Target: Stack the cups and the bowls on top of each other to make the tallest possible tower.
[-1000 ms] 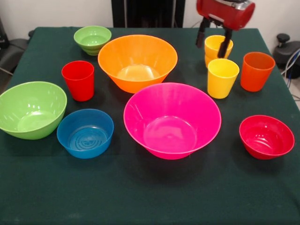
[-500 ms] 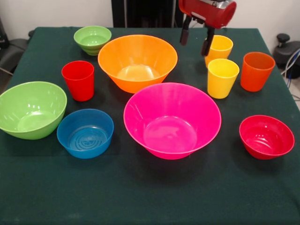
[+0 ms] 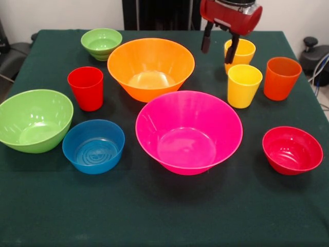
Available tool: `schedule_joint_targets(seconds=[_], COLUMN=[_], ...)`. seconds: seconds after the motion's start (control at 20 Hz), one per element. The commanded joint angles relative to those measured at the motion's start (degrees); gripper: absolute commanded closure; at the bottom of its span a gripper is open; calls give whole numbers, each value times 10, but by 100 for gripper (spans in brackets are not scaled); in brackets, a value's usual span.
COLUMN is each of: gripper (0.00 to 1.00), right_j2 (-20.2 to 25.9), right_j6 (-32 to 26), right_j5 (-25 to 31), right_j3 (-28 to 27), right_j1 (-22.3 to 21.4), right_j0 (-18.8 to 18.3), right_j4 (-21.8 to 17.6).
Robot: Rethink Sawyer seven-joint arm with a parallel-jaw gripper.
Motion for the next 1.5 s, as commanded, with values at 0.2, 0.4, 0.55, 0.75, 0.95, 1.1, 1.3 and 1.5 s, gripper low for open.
schedule_joint_targets(seconds=[0.2,0.4,0.55,0.75,0.95,1.1,1.3,1.5], gripper=[0,0,0,0,0,0,0,0], right_j2=[131,156,164,180,186,185,187,194], right_j6=[-149,-163,-148,-138,-114,-100,-96,-101], right_j5=[-19,-6,2,25,21,22,26,25], right_j3=[22,13,14,18,21,17,17,14], right_j1=[22,17,18,19,20,25,25,32], right_j0=[-59,-84,-94,-109,-114,-113,-120,-133], right_j4=[-123,-159,-175,-189,-198,-202,-208,-214])
